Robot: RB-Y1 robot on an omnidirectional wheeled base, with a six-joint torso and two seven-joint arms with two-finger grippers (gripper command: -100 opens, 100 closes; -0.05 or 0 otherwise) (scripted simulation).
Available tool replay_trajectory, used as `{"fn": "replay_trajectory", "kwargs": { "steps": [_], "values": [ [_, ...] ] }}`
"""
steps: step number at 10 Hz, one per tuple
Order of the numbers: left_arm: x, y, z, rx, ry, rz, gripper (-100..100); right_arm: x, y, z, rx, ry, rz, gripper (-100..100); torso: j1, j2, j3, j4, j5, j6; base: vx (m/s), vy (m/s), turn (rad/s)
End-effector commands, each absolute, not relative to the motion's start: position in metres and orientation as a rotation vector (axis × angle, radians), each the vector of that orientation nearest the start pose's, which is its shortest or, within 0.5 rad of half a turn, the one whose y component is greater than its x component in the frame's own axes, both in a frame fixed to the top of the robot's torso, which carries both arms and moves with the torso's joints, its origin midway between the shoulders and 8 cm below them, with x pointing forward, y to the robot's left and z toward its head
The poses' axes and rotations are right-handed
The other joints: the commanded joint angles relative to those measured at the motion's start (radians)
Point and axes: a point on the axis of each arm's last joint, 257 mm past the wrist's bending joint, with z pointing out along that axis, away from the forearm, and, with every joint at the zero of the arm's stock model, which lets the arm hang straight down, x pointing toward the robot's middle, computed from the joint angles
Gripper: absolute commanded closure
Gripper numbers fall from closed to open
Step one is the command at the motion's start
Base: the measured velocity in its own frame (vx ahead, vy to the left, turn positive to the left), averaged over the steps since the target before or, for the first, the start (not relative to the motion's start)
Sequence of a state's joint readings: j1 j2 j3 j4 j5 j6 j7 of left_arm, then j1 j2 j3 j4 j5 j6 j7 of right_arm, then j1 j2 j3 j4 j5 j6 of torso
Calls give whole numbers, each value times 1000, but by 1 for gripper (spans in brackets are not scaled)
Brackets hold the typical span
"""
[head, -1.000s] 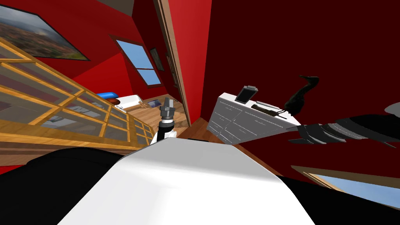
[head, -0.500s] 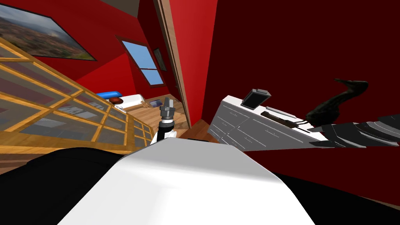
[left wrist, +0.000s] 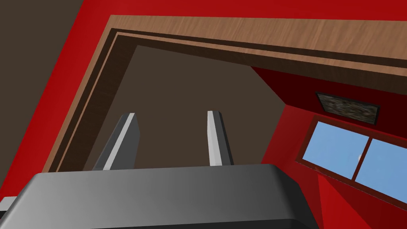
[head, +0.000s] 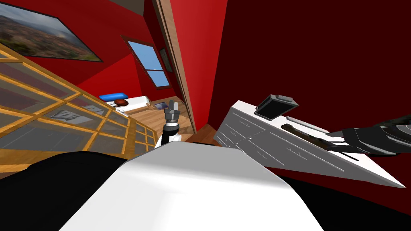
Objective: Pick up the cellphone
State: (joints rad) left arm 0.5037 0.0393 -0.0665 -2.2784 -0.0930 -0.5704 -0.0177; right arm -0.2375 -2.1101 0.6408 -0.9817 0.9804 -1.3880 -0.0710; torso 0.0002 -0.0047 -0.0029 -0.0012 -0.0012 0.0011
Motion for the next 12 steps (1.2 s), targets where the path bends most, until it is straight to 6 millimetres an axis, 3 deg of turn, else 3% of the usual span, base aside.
{"fn": "replay_trajectory", "kwargs": {
  "steps": [1, 5, 10, 11, 12],
  "values": [
    [336, 239, 33, -518, 660, -1313, 0, 211, -706, -23, -1084, 2894, -315, -100, 0, 0, 0, 0, 0, 0, -78, -6, 300],
    [336, 239, 33, -518, 660, -1314, 0, 200, -719, -32, -950, 2946, -320, -100, -3, 18, 10, 4, -1, 0, -180, -46, 287],
    [336, 239, 33, -518, 660, -1313, 0, 191, -729, -39, -840, 2985, -327, -100, -1, 16, 10, 4, 0, 1, -124, -1, 168],
    [336, 239, 33, -518, 660, -1313, 0, 191, -729, -39, -834, 2987, -328, 100, -1, 12, 8, 4, 0, 2, -12, -2, -8],
    [336, 239, 33, -518, 660, -1313, 0, 191, -729, -39, -834, 2986, -330, 100, -1, 9, 6, 3, 0, 2, -2, -10, 7]
  ]
}}
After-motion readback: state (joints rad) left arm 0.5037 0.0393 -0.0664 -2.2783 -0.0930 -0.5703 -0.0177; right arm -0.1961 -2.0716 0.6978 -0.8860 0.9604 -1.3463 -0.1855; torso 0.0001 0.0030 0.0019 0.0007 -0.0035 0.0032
